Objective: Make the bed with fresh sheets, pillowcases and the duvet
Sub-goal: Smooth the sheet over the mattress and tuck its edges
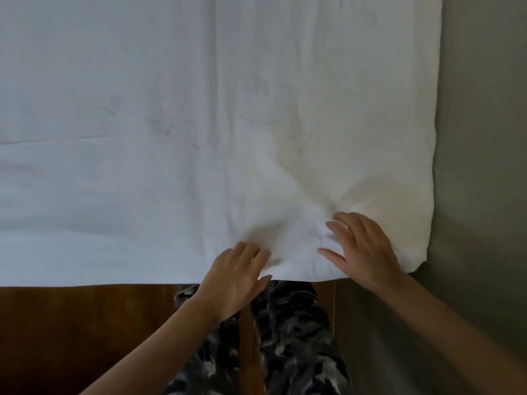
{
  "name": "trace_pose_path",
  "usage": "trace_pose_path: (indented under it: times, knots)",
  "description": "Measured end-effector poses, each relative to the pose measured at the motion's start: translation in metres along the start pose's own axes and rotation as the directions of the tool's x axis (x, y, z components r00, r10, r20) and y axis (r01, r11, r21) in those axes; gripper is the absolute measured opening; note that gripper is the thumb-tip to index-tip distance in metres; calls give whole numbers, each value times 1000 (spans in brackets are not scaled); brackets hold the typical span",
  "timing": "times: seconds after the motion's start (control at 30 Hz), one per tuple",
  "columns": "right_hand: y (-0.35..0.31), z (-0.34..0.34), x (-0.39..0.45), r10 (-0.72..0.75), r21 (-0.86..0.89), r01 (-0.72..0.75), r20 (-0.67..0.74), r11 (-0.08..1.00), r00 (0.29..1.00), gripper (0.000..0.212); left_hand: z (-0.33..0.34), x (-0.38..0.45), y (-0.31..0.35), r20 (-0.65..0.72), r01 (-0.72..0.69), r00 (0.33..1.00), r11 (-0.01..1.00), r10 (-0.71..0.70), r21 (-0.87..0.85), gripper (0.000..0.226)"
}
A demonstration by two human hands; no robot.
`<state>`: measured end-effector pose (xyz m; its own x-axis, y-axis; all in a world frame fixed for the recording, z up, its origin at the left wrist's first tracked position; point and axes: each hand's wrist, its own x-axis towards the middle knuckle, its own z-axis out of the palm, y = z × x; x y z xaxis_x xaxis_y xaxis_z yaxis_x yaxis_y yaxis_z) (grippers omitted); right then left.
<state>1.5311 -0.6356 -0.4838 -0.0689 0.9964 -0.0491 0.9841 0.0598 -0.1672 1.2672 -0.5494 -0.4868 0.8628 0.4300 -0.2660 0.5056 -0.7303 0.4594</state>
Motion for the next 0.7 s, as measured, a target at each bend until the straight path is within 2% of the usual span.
trace_pose_path:
  times: [0.1, 0.2, 0.27, 0.33, 0.4, 0.5, 0.6, 0.7]
  knots:
    - [29, -7, -18, 133, -54, -126, 142, 991, 981, 61, 7, 34, 43, -63, 67, 996, 998, -67, -11, 49]
    - [50, -19, -30, 298, -78, -289, 333, 954, 894, 76, 13, 66, 74, 18, 164, 986, 986, -164, -18, 68]
    - [57, -24, -30, 321, -107, -306, 444, 946, 837, 75, 15, 85, 80, 104, 209, 972, 978, -210, 19, 63]
    - [63, -23, -25, 311, -128, -286, 496, 949, 811, 69, 18, 96, 79, 122, 230, 965, 973, -232, 33, 48]
    - [70, -20, -17, 273, -115, -251, 523, 961, 807, 62, 12, 103, 77, 170, 183, 967, 982, -188, 46, 39]
    - [80, -19, -11, 134, -107, -90, 542, 990, 830, 50, 5, 106, 77, 253, 82, 963, 994, -96, 66, 41]
    - [87, -24, -10, 48, -78, -3, 590, 997, 806, 49, 7, 112, 73, 294, 87, 952, 996, -83, 0, 43]
    - [86, -31, -2, 11, -44, 25, 668, 999, 744, 40, 2, 112, 72, 305, 75, 951, 995, -51, -69, 14]
